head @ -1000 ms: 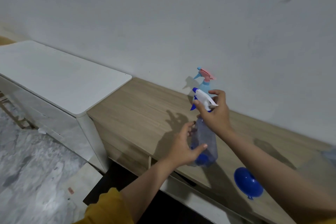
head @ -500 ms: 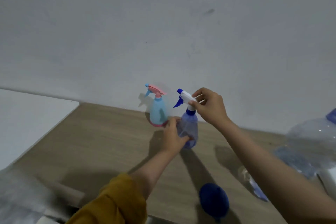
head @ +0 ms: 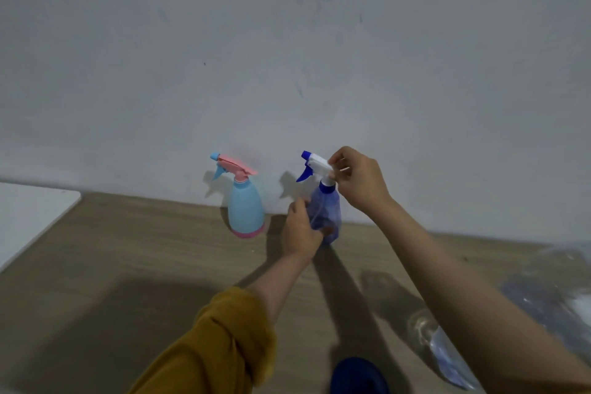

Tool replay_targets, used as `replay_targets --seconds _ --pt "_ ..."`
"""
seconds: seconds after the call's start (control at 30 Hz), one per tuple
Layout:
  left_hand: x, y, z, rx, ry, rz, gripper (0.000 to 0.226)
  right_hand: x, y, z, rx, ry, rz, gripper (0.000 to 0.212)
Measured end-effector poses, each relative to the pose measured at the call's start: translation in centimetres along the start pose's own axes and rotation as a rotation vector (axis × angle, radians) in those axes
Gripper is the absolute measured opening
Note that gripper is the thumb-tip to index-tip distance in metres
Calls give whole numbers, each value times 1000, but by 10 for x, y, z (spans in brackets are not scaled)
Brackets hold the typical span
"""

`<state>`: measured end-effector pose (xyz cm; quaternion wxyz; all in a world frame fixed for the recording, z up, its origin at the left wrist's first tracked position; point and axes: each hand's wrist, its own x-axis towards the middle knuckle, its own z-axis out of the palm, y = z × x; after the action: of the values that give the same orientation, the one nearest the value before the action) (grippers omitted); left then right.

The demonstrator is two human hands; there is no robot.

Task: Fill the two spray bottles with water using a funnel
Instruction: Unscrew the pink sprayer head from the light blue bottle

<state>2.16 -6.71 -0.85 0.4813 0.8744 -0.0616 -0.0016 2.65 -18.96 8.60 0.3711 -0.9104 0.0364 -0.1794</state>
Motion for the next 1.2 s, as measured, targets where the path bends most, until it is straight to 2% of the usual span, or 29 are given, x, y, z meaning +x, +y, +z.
replay_targets --seconds 0.13,0.2,0.27,0.3,0.33,0.4,0.5,0.63,0.73,0.9,1.2 --pt "3 -4 3 -27 -5 2 51 -1 4 3 -90 -34 -23 29" --pt "-1 -7 0 -32 17 17 61 -9 4 8 -173 130 -143 25" --pt "-8 -12 -8 5 95 59 67 -17 0 18 -206 407 -382 15" --pt "-13 -15 -14 44 150 90 67 -19 -5 25 -194 493 -490 10" --pt "-17 -19 -21 101 214 116 66 -21 -10 34 -172 514 -584 7" --pt "-19 -32 -33 230 370 115 71 -23 -26 58 -96 398 -664 5" --pt "-8 -52 -52 314 507 15 86 -18 -45 93 -5 153 -529 13" --pt "17 -78 -77 312 437 -31 92 5 -54 123 29 -20 -330 27" --pt "29 -81 -87 164 369 -76 78 19 -56 133 78 -82 -243 32" --pt "36 -76 -96 118 345 -86 61 25 -63 139 288 -29 -106 26" --pt "-10 -25 -116 -8 315 -6 57 -13 -80 95 498 86 -46 19"
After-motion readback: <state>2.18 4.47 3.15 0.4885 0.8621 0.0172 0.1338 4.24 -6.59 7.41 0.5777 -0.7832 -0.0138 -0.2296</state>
